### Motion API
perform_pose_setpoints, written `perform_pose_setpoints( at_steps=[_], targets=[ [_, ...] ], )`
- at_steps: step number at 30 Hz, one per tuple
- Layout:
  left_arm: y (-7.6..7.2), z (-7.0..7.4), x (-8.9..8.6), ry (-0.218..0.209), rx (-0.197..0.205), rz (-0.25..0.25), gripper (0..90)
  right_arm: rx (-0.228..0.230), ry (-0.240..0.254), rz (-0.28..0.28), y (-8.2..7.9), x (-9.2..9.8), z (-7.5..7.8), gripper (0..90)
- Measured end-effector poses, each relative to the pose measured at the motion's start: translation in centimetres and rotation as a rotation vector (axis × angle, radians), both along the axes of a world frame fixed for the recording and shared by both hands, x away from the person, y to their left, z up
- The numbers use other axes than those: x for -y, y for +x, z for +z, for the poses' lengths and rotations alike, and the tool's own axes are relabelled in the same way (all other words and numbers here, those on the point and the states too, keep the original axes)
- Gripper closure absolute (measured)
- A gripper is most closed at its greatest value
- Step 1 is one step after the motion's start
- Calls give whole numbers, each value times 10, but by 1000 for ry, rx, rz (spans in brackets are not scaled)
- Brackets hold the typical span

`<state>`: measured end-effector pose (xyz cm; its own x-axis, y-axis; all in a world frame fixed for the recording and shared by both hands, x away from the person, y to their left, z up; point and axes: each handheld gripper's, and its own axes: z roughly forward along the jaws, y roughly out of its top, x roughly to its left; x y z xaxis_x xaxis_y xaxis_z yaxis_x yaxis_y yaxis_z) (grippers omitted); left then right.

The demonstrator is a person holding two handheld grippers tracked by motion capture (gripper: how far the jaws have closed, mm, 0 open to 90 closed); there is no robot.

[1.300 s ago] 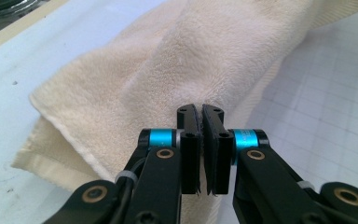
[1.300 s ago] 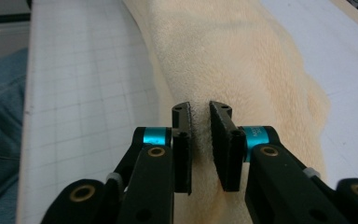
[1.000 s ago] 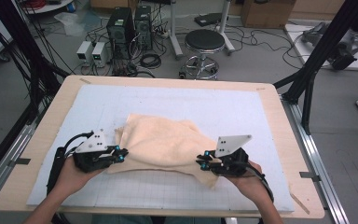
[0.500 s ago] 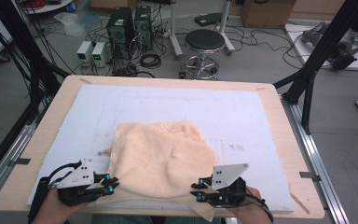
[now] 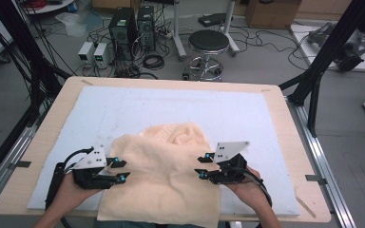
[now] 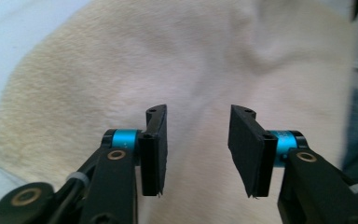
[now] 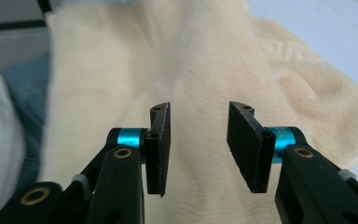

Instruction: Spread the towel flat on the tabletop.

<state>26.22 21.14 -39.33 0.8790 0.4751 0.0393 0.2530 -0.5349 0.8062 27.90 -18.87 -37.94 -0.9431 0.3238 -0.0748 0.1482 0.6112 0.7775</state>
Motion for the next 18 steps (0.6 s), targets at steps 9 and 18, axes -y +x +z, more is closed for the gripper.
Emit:
perform_pose_setpoints(
  at_steps=[9,18],
  targets=[
    [39,-14,14,29,-45,71,552,-2,-93,-33,27,-11,-29,575],
    [55,-32,24,101,-106,99,745,-36,-129,-20,34,-20,-42,733]
  ],
)
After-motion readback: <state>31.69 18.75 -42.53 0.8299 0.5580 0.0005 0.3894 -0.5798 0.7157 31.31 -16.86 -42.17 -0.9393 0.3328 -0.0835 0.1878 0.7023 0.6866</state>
